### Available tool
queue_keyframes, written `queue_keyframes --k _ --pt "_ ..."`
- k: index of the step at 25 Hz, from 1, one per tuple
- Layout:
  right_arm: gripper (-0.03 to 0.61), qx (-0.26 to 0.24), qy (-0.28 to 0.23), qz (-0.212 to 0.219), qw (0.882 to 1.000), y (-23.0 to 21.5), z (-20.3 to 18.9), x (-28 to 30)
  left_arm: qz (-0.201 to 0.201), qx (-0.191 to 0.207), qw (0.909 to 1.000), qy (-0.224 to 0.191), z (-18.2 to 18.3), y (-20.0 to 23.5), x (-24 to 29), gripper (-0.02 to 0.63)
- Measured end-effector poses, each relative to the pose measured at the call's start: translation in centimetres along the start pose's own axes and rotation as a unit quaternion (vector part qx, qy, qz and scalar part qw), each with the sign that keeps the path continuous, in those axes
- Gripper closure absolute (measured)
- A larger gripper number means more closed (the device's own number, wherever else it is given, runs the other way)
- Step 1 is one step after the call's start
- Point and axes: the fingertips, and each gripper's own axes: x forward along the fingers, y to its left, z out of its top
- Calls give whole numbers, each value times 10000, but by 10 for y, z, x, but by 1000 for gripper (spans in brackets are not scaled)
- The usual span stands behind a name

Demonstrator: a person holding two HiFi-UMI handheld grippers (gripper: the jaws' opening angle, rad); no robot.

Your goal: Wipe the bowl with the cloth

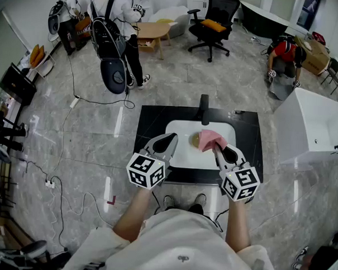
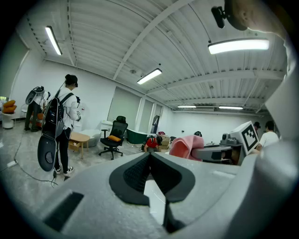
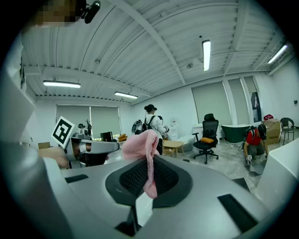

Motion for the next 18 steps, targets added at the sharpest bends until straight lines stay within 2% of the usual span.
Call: queue_keyframes --k 18 --pt "563 148 -80 -9 9999 -31 7 -6 79 21 10000 57 5 -17 27 600"
